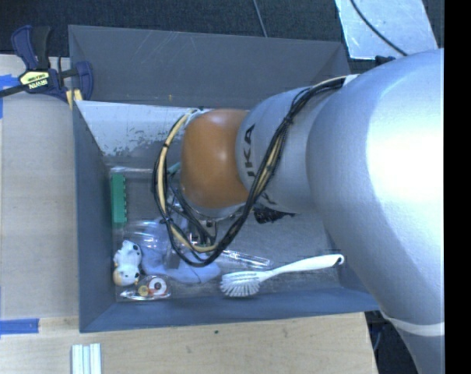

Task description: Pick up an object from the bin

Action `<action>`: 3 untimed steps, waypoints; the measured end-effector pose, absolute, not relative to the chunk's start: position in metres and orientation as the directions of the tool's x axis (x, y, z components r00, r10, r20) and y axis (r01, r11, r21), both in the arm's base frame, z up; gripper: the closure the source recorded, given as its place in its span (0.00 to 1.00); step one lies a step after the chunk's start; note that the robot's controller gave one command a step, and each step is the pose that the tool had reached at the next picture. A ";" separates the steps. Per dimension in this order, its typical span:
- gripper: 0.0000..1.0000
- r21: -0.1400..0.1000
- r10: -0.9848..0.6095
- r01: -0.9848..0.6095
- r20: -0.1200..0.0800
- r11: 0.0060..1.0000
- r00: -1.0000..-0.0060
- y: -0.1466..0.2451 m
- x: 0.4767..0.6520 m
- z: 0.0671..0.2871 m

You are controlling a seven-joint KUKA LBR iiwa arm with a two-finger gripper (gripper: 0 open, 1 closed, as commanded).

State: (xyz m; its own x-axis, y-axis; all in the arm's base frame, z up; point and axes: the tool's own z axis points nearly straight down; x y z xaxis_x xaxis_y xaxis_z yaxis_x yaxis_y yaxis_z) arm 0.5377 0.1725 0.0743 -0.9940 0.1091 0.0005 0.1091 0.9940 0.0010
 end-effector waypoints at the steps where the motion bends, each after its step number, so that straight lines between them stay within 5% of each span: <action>1: 0.00 -0.003 -0.237 -0.238 -0.024 0.971 -0.971 0.168 0.567 0.071; 2: 1.00 0.001 0.082 0.082 -0.002 0.997 -0.997 0.172 0.540 0.075; 3: 1.00 0.000 0.082 0.082 -0.002 0.997 -0.997 0.171 0.540 0.075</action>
Offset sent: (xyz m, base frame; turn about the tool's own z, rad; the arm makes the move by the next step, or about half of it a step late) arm 0.0018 0.0001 0.0002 -0.0262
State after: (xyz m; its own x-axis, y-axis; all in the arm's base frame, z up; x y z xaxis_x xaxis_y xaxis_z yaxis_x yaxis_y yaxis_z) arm 0.5400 0.1715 0.0747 -0.9966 0.0823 -0.0020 0.0823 0.9966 0.0004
